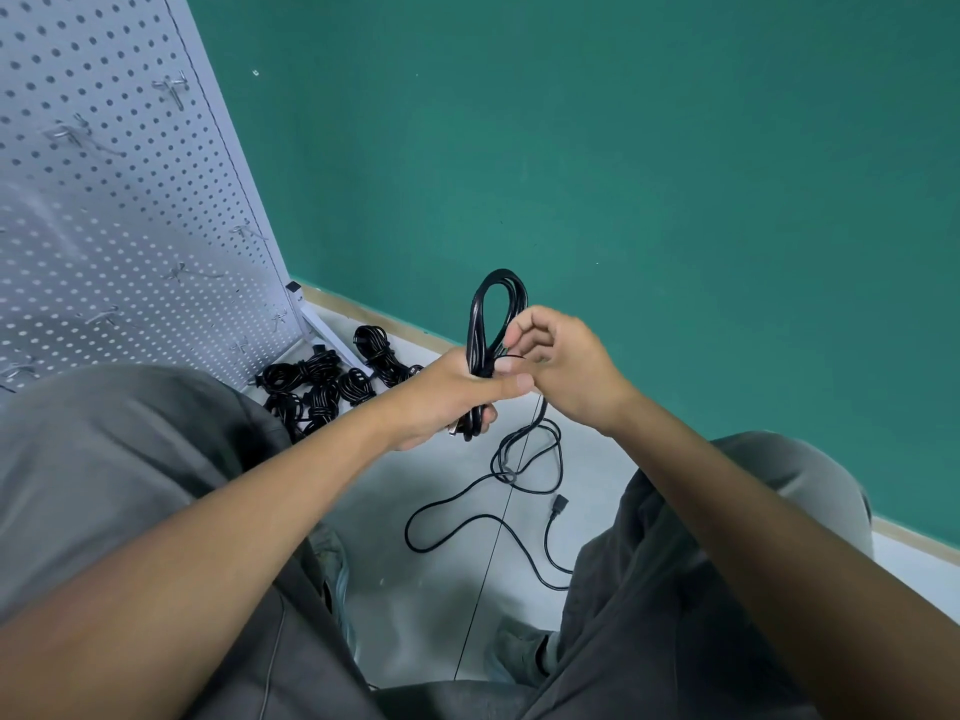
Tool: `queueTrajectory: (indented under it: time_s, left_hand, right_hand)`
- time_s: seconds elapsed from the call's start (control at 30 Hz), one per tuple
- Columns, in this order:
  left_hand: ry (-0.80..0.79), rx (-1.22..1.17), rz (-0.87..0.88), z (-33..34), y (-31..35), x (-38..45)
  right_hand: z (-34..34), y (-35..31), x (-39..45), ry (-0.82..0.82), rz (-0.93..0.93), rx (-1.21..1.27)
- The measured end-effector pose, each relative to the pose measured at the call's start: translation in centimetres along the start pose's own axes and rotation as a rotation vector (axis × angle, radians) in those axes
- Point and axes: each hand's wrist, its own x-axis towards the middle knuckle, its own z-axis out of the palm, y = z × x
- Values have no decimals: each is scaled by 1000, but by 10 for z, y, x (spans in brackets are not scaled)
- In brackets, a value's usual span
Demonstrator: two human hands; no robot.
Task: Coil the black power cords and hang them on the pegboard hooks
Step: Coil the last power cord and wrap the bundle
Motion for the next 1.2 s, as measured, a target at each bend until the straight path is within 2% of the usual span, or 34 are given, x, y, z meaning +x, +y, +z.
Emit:
queueTrajectory:
  time_s: [0.23,0.33,0.5,0.6,0.73,0.9,1.03,1.2]
  left_hand:
    - [-56,-103,-42,-19,10,1]
    - [-3,-172,-31,-28,11,1]
    - [66,-208,-35,-35,9,2]
    - [103,-38,-18,-36,2,3]
    - [44,127,-42,-26,-7,-3]
    - [83,218,5,-2,-1,-13]
    - [93,274,40,10,15,-25]
    - [40,337,131,29,37,-48]
  right_hand:
    - [3,22,-10,97,29,190]
    - [6,38,-16,42,16,122]
    - [8,48,-21,163,81,265]
    - [10,40,-25,219,89,466]
    - [20,13,-29,208,50,630]
    - [38,-20,-32,345,64,627]
    - [34,-39,-40,384,12,649]
    - [21,-71,-60,422,43,607]
